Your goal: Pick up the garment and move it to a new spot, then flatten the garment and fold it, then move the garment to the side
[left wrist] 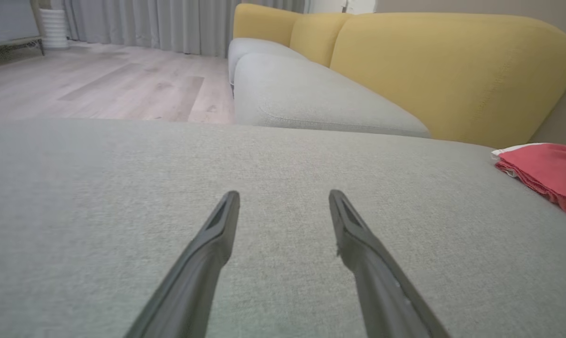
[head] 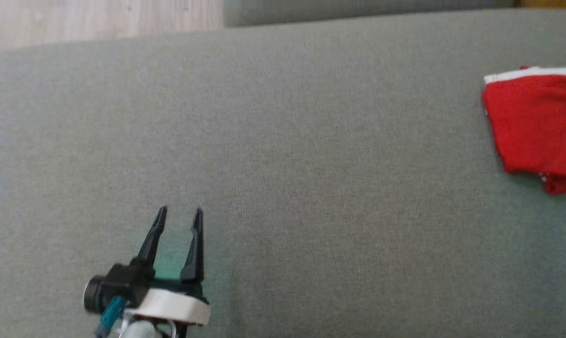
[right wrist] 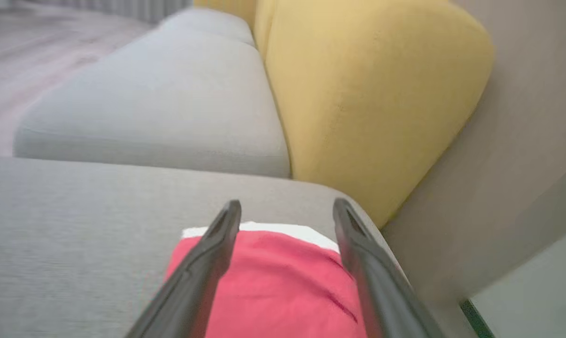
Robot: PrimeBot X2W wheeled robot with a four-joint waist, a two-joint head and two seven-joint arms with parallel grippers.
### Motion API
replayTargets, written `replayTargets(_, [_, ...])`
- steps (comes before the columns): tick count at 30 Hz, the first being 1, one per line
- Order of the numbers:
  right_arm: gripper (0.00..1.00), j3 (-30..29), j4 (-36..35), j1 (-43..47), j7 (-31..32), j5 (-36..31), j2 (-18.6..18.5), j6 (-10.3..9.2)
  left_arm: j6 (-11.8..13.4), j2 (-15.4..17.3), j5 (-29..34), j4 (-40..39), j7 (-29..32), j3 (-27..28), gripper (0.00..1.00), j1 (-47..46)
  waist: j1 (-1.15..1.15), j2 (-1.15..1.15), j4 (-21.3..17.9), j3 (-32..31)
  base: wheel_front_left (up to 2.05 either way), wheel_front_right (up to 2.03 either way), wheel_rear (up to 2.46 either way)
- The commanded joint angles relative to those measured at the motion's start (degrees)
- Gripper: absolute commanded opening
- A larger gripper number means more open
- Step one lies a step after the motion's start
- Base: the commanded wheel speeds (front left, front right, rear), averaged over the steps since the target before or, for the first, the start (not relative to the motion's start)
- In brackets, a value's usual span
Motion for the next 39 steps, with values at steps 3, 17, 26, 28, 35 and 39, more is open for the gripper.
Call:
replayTargets(3, [1.0, 1.87, -7.77, 5.6, -3.23, 1.62, 1.89, -0.04, 1.4, 0.11, -0.65, -2.34, -0.31, 2.94, 1.0, 0.92, 0.01, 0.0, 1.16, -3.98, 0.0, 0.0, 0.0])
replayTargets(17, [1.0, 4.92, -16.71, 30.1, -18.22, 2.13, 18.25, -0.04, 3.02, 0.09, 1.26, -0.06, -0.31, 7.5, 1.0, 5.22, 0.01, 0.0, 1.41, -8.33, 0.0, 0.0, 0.0])
replayTargets(26, [1.0, 7.91, -14.02, 32.75, -19.62, 3.08, 19.61, -0.04, 2.95, 0.09, 0.97, 1.11, -0.31, 7.76, 1.0, 6.86, 0.01, 0.0, 0.99, -9.92, 0.0, 0.0, 0.0])
replayTargets(28, [1.0, 8.32, -14.36, 32.87, -19.64, 3.86, 19.62, -0.04, 3.08, 0.09, 1.01, 0.93, -0.31, 7.78, 1.0, 6.98, 0.01, 0.0, 1.04, -10.09, 0.0, 0.0, 0.0])
replayTargets(35, [0.0, 7.83, -9.94, 34.48, -18.73, 4.49, 20.01, 0.0, 2.64, -0.04, 0.47, 4.34, 0.14, 5.84, 0.0, 9.3, 0.01, 0.0, 1.19, -10.3, 0.0, 0.0, 0.0])
replayTargets(39, [0.0, 7.61, -9.72, 34.28, -18.07, 6.95, 20.0, 0.0, 2.53, -0.04, -1.81, 4.7, 0.86, 6.31, 0.0, 8.98, 0.01, 0.0, 1.13, -10.3, 0.0, 0.0, 0.0])
